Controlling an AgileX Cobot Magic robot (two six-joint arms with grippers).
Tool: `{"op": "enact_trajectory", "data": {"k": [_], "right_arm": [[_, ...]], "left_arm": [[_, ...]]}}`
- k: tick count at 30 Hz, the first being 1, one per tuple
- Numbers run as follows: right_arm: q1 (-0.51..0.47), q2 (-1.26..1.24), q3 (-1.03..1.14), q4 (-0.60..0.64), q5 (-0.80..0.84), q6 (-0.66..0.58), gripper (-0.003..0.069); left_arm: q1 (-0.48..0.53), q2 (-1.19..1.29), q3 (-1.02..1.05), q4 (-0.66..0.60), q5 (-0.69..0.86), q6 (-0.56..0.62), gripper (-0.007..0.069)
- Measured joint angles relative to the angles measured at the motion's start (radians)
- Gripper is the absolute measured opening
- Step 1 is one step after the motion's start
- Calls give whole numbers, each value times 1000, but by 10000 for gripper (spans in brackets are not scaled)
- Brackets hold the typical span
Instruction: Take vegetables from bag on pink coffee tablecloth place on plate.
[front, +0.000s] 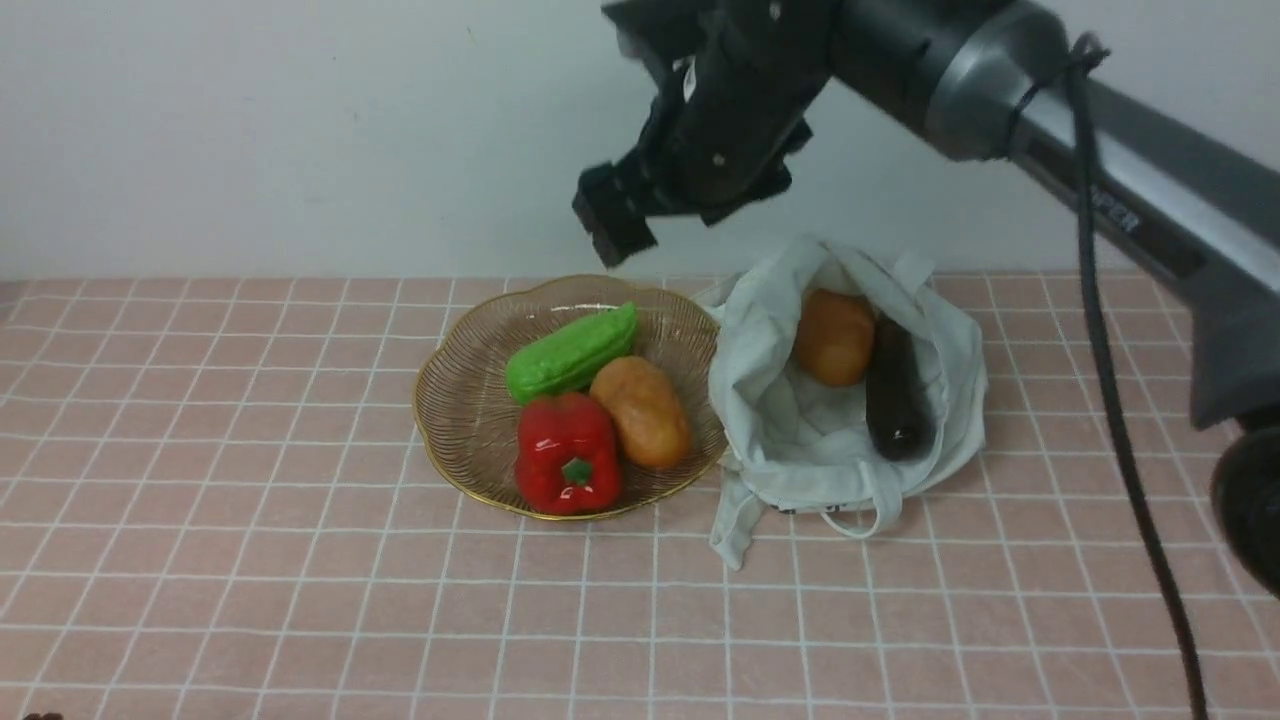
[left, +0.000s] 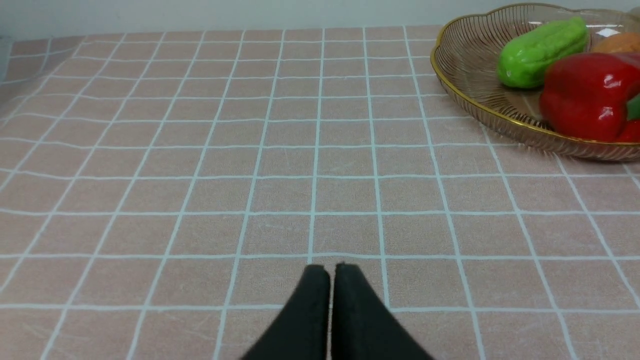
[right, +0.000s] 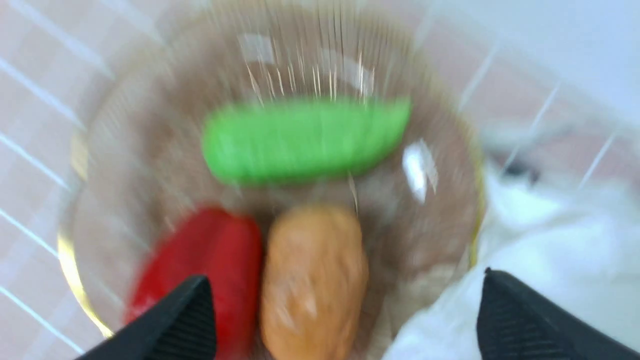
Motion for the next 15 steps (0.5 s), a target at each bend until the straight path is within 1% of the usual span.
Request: {"op": "enact_trajectory", "data": {"k": [1, 2, 4, 5, 7, 10, 12, 13, 15], "right_arm": [[0, -42, -17, 17, 4, 0, 572], [0, -67, -18, 25, 9, 0, 542], [0, -142, -6, 38, 15, 0, 459], [0, -196, 15, 40, 16, 0, 393], [0, -301, 69, 39, 19, -13, 296], [0, -448, 166, 12, 22, -33, 185], [0, -602, 255, -23, 26, -38, 99], [0, -632, 274, -33, 27, -40, 85], [0, -819, 408, -76, 27, -41, 18]], "left_arm": [[0, 0, 0, 0, 0, 0, -5], [0, 0, 0, 0, 0, 0, -5], [0, 0, 0, 0, 0, 0, -5], [0, 0, 0, 0, 0, 0, -5], [0, 0, 0, 0, 0, 0, -5], [0, 0, 0, 0, 0, 0, -5], [0, 0, 0, 0, 0, 0, -5], [0, 0, 0, 0, 0, 0, -5], [0, 0, 0, 0, 0, 0, -5]]}}
